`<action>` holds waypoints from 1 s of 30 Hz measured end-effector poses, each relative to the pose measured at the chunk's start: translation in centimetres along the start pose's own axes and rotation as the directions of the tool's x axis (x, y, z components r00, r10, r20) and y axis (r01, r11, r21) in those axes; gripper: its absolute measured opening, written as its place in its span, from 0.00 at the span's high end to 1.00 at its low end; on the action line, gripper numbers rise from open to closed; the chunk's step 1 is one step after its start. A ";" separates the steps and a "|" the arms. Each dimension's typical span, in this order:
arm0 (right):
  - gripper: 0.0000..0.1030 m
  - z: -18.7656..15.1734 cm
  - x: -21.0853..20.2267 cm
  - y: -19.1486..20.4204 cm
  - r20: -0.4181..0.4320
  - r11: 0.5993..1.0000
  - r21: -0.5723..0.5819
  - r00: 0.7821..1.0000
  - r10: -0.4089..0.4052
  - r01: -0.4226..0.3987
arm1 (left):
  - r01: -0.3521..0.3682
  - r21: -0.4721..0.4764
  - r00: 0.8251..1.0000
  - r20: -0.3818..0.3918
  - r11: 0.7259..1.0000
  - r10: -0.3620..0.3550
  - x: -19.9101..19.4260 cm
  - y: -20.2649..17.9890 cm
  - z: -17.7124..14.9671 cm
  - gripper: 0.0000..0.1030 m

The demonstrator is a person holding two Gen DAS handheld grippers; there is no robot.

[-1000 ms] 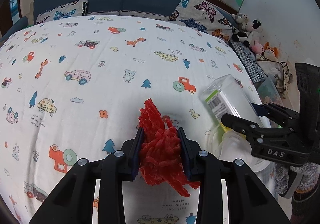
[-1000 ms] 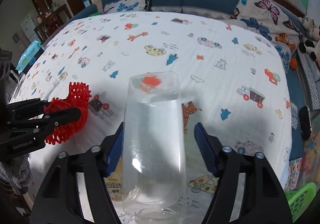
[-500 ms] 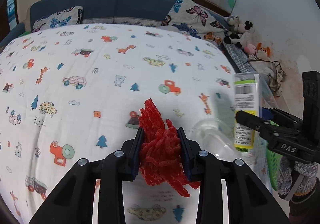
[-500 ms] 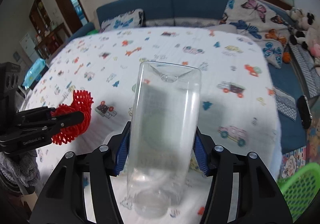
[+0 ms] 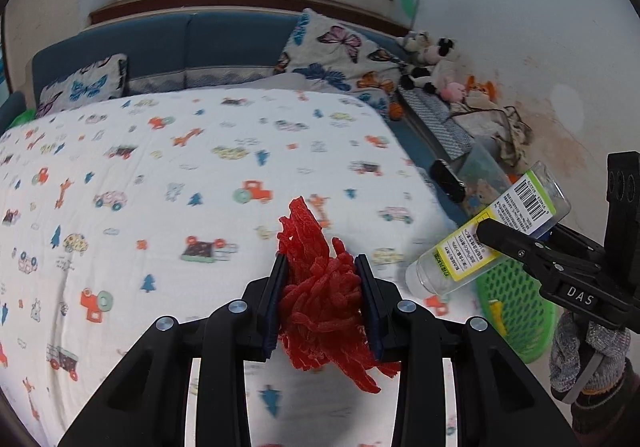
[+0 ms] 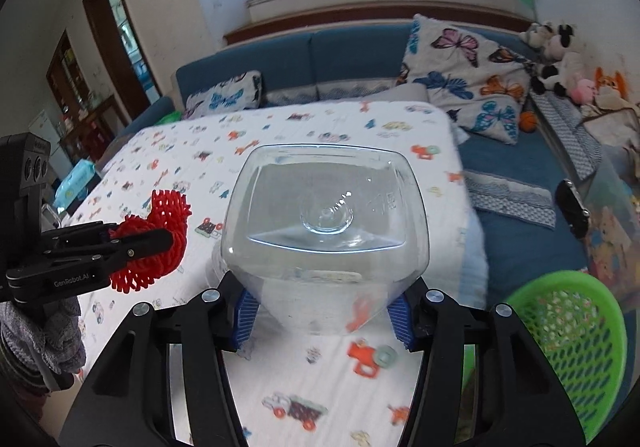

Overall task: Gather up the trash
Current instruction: 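Carry the clear cup and red mesh over the green basket and release both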

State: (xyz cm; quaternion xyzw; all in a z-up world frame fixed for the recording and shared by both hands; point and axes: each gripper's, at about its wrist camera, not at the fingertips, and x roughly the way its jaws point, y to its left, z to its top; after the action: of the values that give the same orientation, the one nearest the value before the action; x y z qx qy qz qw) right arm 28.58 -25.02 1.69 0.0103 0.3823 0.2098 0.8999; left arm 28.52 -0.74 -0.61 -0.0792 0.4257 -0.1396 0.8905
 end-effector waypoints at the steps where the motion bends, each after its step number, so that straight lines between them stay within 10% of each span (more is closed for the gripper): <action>1: 0.47 -0.2 -0.7 -0.4 0.007 1.000 0.005 1.000 -0.010 0.010 | 0.007 0.006 1.000 -0.001 1.000 -0.007 0.0 -0.6 0.0 0.68; 19: 0.47 -7.4 -7.0 -14.2 -0.052 0.920 0.137 0.930 -0.364 0.368 | 0.143 0.171 0.988 -0.075 0.975 -0.132 2.7 -12.9 -1.2 0.68; 30: 0.40 -9.1 -6.5 -19.8 -0.055 0.876 0.277 0.917 -0.396 0.395 | 0.187 0.216 0.978 -0.128 0.958 -0.162 4.6 -16.7 -2.3 0.68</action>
State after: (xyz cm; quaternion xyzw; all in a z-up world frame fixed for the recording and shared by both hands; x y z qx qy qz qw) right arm 25.51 -46.87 -3.83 0.0605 0.4008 -0.0350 0.9135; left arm 26.41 -18.11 -1.10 -0.0066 0.4462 -0.2696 0.8533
